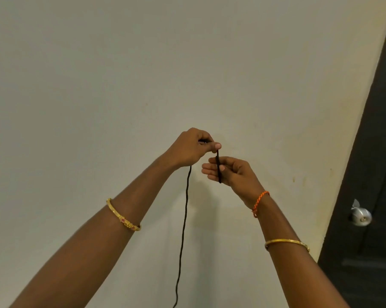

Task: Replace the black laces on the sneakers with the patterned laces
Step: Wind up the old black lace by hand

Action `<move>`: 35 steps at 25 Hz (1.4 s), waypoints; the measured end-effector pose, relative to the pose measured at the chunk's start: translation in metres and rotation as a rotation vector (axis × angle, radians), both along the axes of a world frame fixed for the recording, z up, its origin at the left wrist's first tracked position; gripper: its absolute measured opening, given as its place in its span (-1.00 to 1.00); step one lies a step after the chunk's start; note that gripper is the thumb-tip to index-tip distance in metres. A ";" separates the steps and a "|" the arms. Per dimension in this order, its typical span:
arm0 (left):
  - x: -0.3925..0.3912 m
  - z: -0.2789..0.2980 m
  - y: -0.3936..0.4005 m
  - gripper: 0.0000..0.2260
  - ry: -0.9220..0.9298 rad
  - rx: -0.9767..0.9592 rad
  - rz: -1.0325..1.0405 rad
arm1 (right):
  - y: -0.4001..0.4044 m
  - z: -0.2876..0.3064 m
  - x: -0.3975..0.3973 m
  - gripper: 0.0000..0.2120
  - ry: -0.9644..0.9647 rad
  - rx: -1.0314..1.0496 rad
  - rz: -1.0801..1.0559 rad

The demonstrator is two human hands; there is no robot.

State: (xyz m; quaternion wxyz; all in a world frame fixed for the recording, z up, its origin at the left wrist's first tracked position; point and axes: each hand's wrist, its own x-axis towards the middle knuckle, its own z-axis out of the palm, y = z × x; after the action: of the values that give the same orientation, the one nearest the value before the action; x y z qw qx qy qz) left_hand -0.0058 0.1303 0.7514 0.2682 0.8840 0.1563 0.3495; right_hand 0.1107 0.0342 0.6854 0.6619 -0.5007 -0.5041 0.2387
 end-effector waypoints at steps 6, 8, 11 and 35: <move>-0.006 -0.018 0.007 -0.78 -0.091 -0.351 -0.093 | -0.017 0.008 -0.020 -0.71 0.267 0.059 0.285; -0.009 -0.036 0.003 -0.83 -0.067 -0.588 -0.152 | -0.017 0.009 -0.026 -0.70 0.372 0.132 0.323; -0.016 -0.056 -0.016 -0.86 0.033 -0.803 -0.297 | -0.011 0.011 -0.031 -0.72 0.477 0.252 0.294; -0.040 -0.076 -0.002 -0.78 0.039 -0.768 -0.224 | -0.018 -0.007 -0.060 -0.71 0.445 0.254 0.229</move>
State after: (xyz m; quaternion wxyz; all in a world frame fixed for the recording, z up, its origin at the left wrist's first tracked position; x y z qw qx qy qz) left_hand -0.0459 0.1286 0.6749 0.6124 0.7377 0.1832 0.2173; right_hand 0.0509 0.0160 0.6781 0.7824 -0.2888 -0.4256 0.3511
